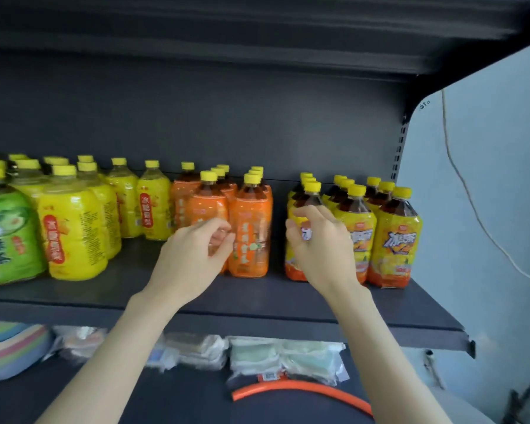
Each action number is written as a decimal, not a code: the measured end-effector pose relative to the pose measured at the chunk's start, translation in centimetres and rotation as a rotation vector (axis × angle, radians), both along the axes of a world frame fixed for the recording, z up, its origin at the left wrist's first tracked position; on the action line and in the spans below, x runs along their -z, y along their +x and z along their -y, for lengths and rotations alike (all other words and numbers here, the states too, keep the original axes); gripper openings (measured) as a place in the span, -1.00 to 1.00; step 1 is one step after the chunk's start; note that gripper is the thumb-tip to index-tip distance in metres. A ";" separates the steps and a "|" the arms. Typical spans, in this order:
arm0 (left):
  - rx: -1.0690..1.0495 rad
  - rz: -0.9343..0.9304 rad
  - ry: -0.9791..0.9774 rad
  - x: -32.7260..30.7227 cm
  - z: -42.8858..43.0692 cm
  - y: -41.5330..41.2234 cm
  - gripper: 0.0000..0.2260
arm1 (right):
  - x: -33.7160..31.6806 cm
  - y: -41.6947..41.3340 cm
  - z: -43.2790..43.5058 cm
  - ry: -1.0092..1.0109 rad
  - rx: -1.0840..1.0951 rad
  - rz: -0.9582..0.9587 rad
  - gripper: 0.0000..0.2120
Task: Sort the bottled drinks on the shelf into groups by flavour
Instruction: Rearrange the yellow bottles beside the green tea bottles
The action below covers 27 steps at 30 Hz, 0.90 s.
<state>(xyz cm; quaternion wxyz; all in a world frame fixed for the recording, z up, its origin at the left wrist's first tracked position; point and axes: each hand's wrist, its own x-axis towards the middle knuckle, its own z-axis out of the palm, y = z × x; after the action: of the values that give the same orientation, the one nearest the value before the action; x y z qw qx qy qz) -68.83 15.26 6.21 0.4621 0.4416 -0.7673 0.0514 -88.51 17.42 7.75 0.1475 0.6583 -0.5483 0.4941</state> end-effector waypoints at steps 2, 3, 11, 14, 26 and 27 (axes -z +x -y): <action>-0.030 0.017 -0.014 0.2 -1.1 4.1 -0.86 | 0.7 4.0 -0.7 0.007 -0.046 -0.008 -0.77; -0.039 0.023 -0.016 0.5 -1.7 6.2 -0.86 | 1.3 6.1 -1.0 0.021 -0.062 -0.008 -0.77; -0.099 0.058 0.074 3.8 -4.0 23.6 -0.69 | 6.0 22.8 -2.0 0.168 -0.116 0.077 -0.77; -0.112 0.040 0.075 4.0 -3.3 28.2 -0.75 | 6.0 27.5 -1.0 0.178 -0.138 0.082 -0.77; -0.212 -0.193 -0.041 6.2 8.0 37.9 -0.38 | 5.6 37.9 8.7 0.175 -0.180 0.128 -0.66; -0.199 -0.237 -0.007 6.2 9.0 38.1 -0.31 | 5.6 38.3 9.7 0.175 -0.165 0.134 -0.62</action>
<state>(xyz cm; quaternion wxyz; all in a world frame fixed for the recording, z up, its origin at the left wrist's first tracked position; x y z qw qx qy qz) -30.69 6.24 -0.01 0.5438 0.5165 -0.6597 0.0471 -50.25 7.75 2.10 0.0115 0.6770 -0.5419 0.4978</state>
